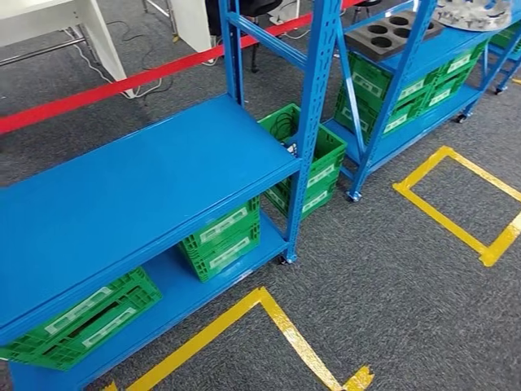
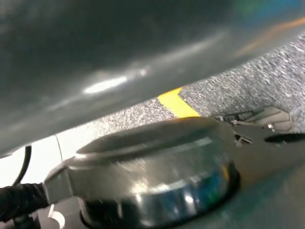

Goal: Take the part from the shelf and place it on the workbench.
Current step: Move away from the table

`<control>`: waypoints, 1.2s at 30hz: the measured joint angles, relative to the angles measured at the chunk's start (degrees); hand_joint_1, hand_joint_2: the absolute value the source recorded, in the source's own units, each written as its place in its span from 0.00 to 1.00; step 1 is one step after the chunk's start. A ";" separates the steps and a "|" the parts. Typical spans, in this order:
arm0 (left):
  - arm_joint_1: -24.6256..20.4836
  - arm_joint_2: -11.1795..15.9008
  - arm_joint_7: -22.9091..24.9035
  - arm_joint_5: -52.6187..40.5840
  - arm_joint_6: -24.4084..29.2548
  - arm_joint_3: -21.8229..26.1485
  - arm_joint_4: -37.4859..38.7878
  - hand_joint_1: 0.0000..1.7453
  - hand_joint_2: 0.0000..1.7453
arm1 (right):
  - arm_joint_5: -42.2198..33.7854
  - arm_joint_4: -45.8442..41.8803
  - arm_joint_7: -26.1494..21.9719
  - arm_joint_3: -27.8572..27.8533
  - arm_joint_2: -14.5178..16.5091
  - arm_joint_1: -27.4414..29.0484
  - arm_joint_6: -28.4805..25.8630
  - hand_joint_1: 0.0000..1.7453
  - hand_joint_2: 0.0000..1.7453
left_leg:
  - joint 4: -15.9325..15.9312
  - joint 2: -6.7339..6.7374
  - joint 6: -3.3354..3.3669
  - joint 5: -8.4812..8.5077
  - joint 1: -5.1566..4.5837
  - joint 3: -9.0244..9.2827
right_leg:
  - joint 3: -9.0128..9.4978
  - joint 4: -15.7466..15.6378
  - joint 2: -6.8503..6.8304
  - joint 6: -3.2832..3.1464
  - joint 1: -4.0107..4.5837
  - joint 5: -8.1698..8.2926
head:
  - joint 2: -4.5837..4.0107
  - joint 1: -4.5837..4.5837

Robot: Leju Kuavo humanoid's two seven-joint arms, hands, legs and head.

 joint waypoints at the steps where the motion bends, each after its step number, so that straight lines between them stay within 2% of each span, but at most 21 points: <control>1: 0.00 0.00 0.00 -0.01 0.03 0.00 0.00 0.00 0.00 | -0.01 0.00 0.01 0.00 0.00 0.01 0.00 0.00 0.00 | 0.18 -0.84 -0.26 -0.19 0.13 0.13 | 1.44 -4.02 0.70 0.14 -0.20 2.60 | 0.00 0.02; 3: -0.08 0.03 0.00 -0.02 0.05 0.00 0.00 0.00 0.00 | 0.00 0.06 -0.01 0.01 0.02 -0.03 0.02 0.00 0.00 | 0.86 -2.37 -0.97 -0.68 0.17 0.01 | 4.39 -10.80 3.07 0.17 -0.60 5.38 | 0.00 0.13; 4: -0.12 0.04 0.00 -0.02 0.06 0.00 0.00 0.00 0.00 | -0.01 0.10 -0.02 0.02 0.03 -0.05 0.06 0.00 0.00 | 1.12 -2.98 -1.29 -0.80 0.18 -0.19 | 5.17 -12.21 3.84 -0.04 -0.67 5.52 | 0.00 0.16; 5: -0.11 0.05 0.00 -0.02 0.08 0.00 0.00 0.00 0.00 | -0.02 0.14 -0.04 0.03 0.03 -0.05 0.14 0.00 0.00 | 1.22 -3.57 -1.59 -0.81 0.20 -0.39 | 5.55 -12.50 4.01 -0.43 -0.58 5.18 | 0.00 0.16; 7: 0.05 0.11 -0.01 0.04 0.19 0.00 0.00 0.00 0.00 | -0.15 0.15 -0.14 0.03 0.03 -0.03 0.27 0.00 0.00 | 1.29 -4.22 -2.04 -0.82 0.35 -0.59 | 5.85 -12.62 2.81 -1.32 -0.59 5.25 | 0.00 0.10; 9: 0.08 0.16 -0.07 0.11 0.34 0.00 0.00 0.00 0.00 | -0.31 0.15 -0.25 0.01 0.02 -0.11 0.30 0.00 0.00 | 3.85 -2.02 -2.61 -2.39 0.33 -1.77 | 6.11 -12.80 1.49 -2.04 -0.71 5.22 | 0.00 -0.39; 11: -0.12 0.15 -0.15 0.14 0.41 0.00 0.00 0.00 0.00 | -0.37 0.15 -0.31 0.00 0.02 -0.04 0.31 0.00 0.00 | 10.74 1.21 -3.19 -5.79 0.40 -5.18 | 6.32 -12.83 -0.14 -2.54 -0.61 4.95 | 0.00 -0.98; 13: -0.19 0.15 -0.17 0.15 0.42 0.00 0.00 0.00 0.00 | -0.38 0.15 -0.33 0.00 0.02 0.19 0.33 0.00 0.00 | 17.83 2.32 -3.47 -8.30 0.60 -8.89 | 6.51 -12.82 -1.91 -2.79 -0.49 4.64 | 0.00 -1.08; 14: -0.11 0.15 -0.17 0.16 0.42 0.00 0.00 0.00 0.00 | -0.38 0.15 -0.35 0.00 0.02 0.24 0.33 0.00 0.00 | 19.29 2.50 -3.51 -8.27 0.66 -9.73 | 6.63 -12.82 -2.68 -2.82 -0.45 4.48 | 0.00 -1.08; 16: 0.12 0.20 -0.19 0.22 0.42 0.00 0.00 0.00 0.00 | -0.39 0.15 -0.38 0.00 0.02 0.17 0.32 0.00 0.00 | 15.73 3.08 -3.27 -4.91 0.67 -8.18 | 7.11 -12.82 -3.97 -2.70 -0.39 4.11 | 0.00 -1.09; 18: 0.10 0.24 -0.20 0.30 0.41 0.00 0.00 0.00 0.00 | -0.39 0.15 -0.48 0.00 0.02 0.12 0.29 0.00 0.00 | 7.62 5.86 -2.51 -0.98 0.23 -4.38 | 7.61 -12.75 -5.11 -2.21 -0.15 3.47 | -0.01 -1.16; 20: -0.13 0.24 -0.20 0.37 0.40 0.00 0.00 0.00 0.00 | -0.39 0.15 -0.60 0.00 0.02 0.14 0.24 0.00 0.00 | 2.99 7.79 -1.73 -0.23 -0.21 -2.25 | 7.85 -12.71 -6.42 -1.54 0.20 2.83 | 0.00 -1.15; 22: -0.08 0.25 -0.20 0.42 0.39 0.00 0.00 0.00 0.00 | -0.40 0.15 -0.63 0.00 0.02 -0.05 0.20 0.00 0.00 | 2.29 6.62 -1.16 -0.65 -0.20 -1.99 | 8.44 -12.84 -7.61 -0.93 0.23 2.41 | 0.01 -1.03; 24: 0.17 0.23 -0.20 0.45 0.39 0.00 0.00 0.00 0.00 | -0.41 0.15 -0.67 0.01 0.02 -0.40 0.17 0.00 0.00 | 1.74 5.23 -0.59 -0.44 0.10 -1.66 | 8.33 -11.50 -5.21 -0.37 0.02 1.23 | 0.00 -0.74; 26: 0.07 0.15 -0.20 0.49 0.38 0.00 0.00 0.00 0.00 | -0.42 0.15 -0.70 0.02 0.02 -0.45 0.15 0.00 0.00 | 1.49 3.87 -0.08 -0.38 0.32 -1.44 | 5.45 -5.72 -1.41 -0.10 -0.15 -1.75 | 0.00 -0.37; 28: -0.09 0.07 -0.20 0.50 0.34 0.00 0.00 0.00 0.00 | -0.42 0.15 -0.68 0.02 0.02 -0.24 0.15 0.00 0.00 | 1.51 2.22 0.23 -0.51 0.28 -1.39 | 1.19 1.67 -0.32 -0.04 -0.17 -4.31 | 0.00 -0.16; 29: -0.07 0.04 -0.20 0.50 0.32 0.00 0.00 0.00 0.00 | -0.42 0.15 -0.68 0.02 0.02 -0.14 0.15 0.00 0.00 | 1.53 1.32 0.26 -0.58 0.25 -1.28 | -0.21 3.40 -0.24 -0.03 -0.16 -4.13 | 0.00 -0.10; 31: 0.03 0.01 -0.20 0.50 0.31 0.00 0.00 0.00 0.00 | -0.42 0.15 -0.68 0.02 0.02 -0.03 0.15 0.00 0.00 | 1.56 -0.50 0.10 -0.81 0.27 -0.84 | 0.28 -0.14 0.17 -0.11 -0.23 -0.12 | 0.00 -0.04; 33: 0.03 -0.01 -0.20 0.50 0.29 0.00 0.00 0.00 0.00 | -0.43 0.16 -0.69 0.01 0.02 0.03 0.15 0.00 0.00 | 1.71 -2.10 -0.34 -1.19 0.28 -0.51 | 3.13 -7.81 2.55 -0.31 -0.50 4.22 | -0.01 0.03; 35: -0.05 -0.02 -0.20 0.50 0.28 0.00 0.00 0.00 0.00 | -0.45 0.17 -0.68 0.02 0.02 0.02 0.14 0.00 0.00 | 1.85 -3.35 -0.97 -1.31 0.35 -0.69 | 4.96 -11.67 4.49 -0.60 -0.61 5.26 | -0.01 0.05; 36: -0.03 -0.02 -0.20 0.50 0.28 0.00 0.00 0.00 0.00 | -0.46 0.17 -0.67 0.02 0.02 0.00 0.14 0.00 0.00 | 1.87 -3.91 -1.29 -1.24 0.43 -0.84 | 5.25 -11.98 4.51 -0.79 -0.53 5.10 | -0.01 0.04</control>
